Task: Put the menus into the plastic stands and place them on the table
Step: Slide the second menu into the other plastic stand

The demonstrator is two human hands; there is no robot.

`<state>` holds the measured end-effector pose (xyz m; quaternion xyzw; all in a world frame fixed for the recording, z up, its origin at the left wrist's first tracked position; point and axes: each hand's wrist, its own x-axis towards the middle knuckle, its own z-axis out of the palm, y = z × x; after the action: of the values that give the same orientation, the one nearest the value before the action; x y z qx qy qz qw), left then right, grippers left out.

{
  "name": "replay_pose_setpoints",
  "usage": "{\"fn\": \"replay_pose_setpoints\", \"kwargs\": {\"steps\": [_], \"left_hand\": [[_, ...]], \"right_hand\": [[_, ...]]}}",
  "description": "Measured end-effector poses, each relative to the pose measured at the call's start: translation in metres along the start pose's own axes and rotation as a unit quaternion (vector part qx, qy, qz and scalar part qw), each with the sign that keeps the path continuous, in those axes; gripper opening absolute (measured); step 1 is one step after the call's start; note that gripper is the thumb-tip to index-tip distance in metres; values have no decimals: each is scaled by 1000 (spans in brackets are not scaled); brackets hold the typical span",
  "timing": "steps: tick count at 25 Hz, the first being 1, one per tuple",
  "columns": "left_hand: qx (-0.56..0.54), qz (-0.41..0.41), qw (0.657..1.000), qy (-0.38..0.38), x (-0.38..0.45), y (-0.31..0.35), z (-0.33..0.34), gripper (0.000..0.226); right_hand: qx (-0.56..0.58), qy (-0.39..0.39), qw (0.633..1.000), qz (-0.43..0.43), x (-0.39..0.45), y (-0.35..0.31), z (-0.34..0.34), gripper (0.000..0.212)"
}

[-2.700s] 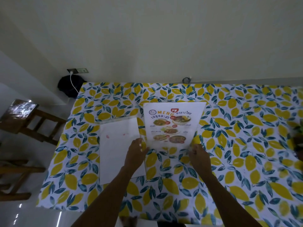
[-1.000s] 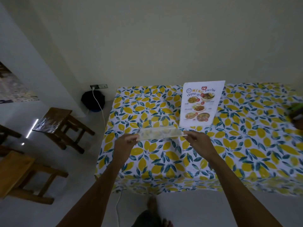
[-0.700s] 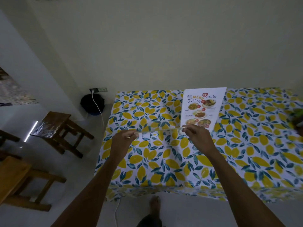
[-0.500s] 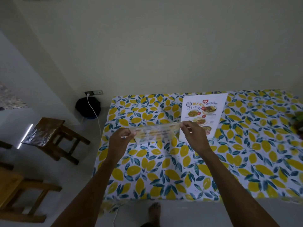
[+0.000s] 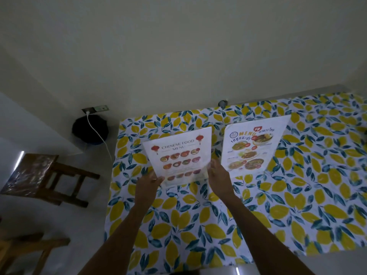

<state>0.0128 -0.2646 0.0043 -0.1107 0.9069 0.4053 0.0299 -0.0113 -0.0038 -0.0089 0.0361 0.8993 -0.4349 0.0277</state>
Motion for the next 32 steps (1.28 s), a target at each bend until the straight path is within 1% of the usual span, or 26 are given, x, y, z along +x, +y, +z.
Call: {"fn": "replay_pose_setpoints", "kwargs": {"steps": [1,3,5,7,9,12,16,19,23,24,26,27,30,32], "left_hand": [[3,3,1000,-3,3,-2,1,28],[9,0,1000,-13,10,-5,1,28],[22,-14,999,-20,13,-9,1,27],[11,-23,999,-28,11,-10,1,30],[-3,-15,999,-33,8,-11,1,31],[12,-11,1000,-16,3,-10,2,28],[7,-12,1000,-26,-1,-9,-2,21],[-19,-8,999,-39,0,-13,-3,24],[-15,-12,999,-32,-1,-13,0,25],[-7,-12,999,-30,-1,-12,2,24],[16,-15,1000,-20,-2,-8,4,24],[23,-21,999,-17,-1,-9,6,25],[10,-53,998,-39,-5,-9,12,33],[27,-94,994,-59,-8,-14,16,46]], "right_hand": [[-12,7,1000,11,3,1,3,39],[-33,23,999,21,7,4,9,25],[-42,37,998,34,10,4,12,17],[-43,43,997,38,10,4,14,14],[-46,45,997,44,7,5,14,17],[-52,55,997,34,1,9,15,21],[-42,51,997,33,-3,6,14,24],[-51,40,998,25,-5,8,12,27],[-66,6,997,39,-6,5,11,29],[-67,-4,997,38,-7,3,9,33],[-62,-20,998,20,-9,3,7,53],[-67,-30,997,16,-9,3,6,59],[-127,-63,990,14,-12,-3,-4,53],[-187,-97,977,1,-16,-3,-15,55]]}}
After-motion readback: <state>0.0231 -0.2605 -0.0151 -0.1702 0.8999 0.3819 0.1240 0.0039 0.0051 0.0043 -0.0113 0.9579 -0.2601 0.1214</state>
